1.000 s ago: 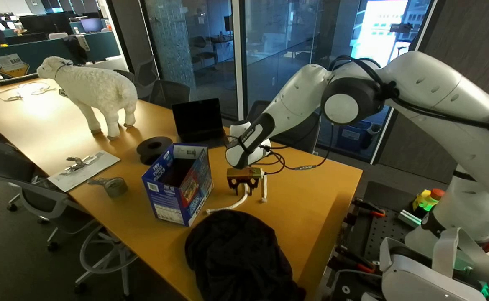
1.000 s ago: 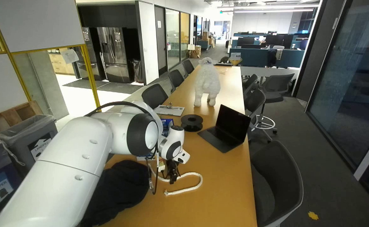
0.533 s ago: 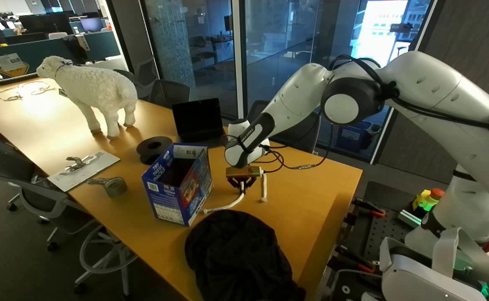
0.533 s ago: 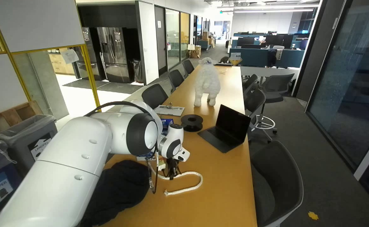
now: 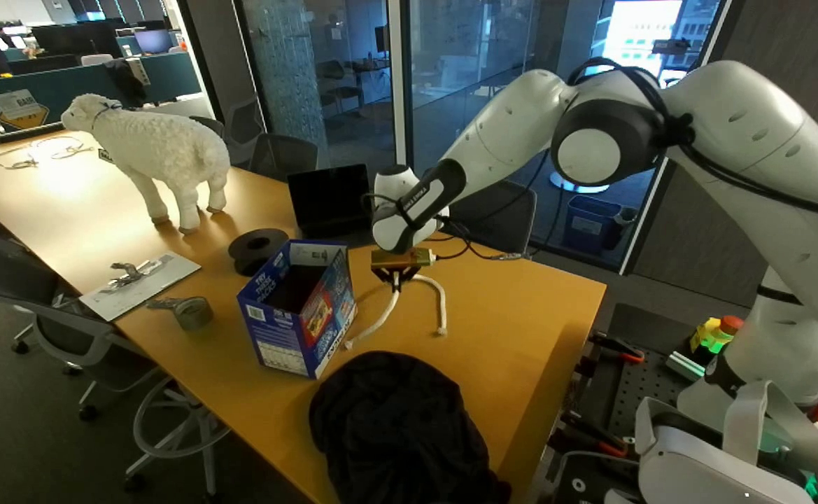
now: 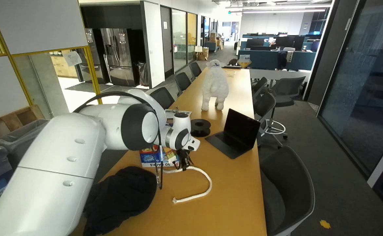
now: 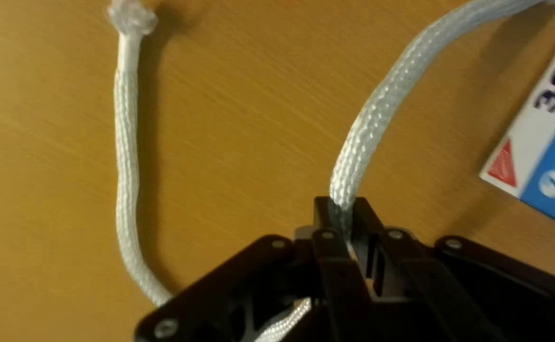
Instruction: Put the ropes in the box
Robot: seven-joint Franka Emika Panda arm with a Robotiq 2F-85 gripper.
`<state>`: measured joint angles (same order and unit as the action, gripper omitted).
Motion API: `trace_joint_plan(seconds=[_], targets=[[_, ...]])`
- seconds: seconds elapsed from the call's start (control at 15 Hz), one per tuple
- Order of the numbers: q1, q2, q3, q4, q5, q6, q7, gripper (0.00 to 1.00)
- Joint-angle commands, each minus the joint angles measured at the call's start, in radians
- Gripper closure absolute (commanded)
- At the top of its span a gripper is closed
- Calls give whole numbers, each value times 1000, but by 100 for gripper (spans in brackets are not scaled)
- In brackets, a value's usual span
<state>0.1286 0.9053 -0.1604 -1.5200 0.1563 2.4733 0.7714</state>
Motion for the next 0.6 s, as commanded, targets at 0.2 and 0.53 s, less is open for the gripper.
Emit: trace_joint_plan(seconds=[0.2, 0.53], targets=[[41, -290, -48, -72, -119, -30, 16, 86], [66, -454, -77, -15, -254, -122, 107, 87]])
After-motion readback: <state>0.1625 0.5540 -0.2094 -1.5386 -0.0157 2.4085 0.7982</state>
